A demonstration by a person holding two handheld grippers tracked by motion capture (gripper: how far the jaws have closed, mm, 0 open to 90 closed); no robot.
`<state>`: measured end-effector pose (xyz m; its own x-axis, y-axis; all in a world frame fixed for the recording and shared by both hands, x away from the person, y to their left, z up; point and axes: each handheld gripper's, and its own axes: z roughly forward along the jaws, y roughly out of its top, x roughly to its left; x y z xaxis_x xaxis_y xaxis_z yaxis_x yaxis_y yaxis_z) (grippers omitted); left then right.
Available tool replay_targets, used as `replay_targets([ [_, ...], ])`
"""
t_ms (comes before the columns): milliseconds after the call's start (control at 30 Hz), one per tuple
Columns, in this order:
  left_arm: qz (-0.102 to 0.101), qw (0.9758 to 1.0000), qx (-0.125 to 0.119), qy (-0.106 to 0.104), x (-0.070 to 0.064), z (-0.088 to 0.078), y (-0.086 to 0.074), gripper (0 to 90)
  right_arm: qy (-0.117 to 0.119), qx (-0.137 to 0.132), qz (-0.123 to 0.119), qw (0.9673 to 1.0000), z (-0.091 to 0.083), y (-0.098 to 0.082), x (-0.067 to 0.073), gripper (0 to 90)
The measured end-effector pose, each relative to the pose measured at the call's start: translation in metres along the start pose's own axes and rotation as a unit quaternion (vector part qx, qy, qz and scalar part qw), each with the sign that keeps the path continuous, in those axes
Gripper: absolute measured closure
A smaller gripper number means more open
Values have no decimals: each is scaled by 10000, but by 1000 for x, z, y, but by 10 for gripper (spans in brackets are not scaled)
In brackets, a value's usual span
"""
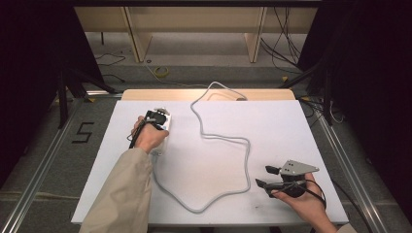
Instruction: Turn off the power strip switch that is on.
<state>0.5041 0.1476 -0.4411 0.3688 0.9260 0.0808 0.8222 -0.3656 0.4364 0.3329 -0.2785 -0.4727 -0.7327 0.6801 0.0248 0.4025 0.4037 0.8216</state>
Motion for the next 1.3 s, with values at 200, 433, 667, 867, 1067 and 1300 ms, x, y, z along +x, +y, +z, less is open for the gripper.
replay_targets([
  [200,-22,10000,-23,-27,1,0,-1,898,-4,2,5,10000,0,0,0,366],
  [433,-4,10000,-60,-70,2,0,-2,898,-19,-5,-12,10000,-1,0,-1,366],
  [667,33,9999,-165,-12,4,-4,-4,897,-21,-7,-9,10000,-1,0,-1,366],
  [867,-28,9996,-276,-58,7,-5,-8,896,-25,-13,-6,10000,-1,0,-1,367],
  [1067,-3,9989,-472,-41,8,-12,-9,895,-29,-18,-8,10000,-1,0,-1,367],
  [1300,36,9979,-644,-64,11,-20,-14,894,-30,-15,-11,10000,-1,0,-1,366],
])
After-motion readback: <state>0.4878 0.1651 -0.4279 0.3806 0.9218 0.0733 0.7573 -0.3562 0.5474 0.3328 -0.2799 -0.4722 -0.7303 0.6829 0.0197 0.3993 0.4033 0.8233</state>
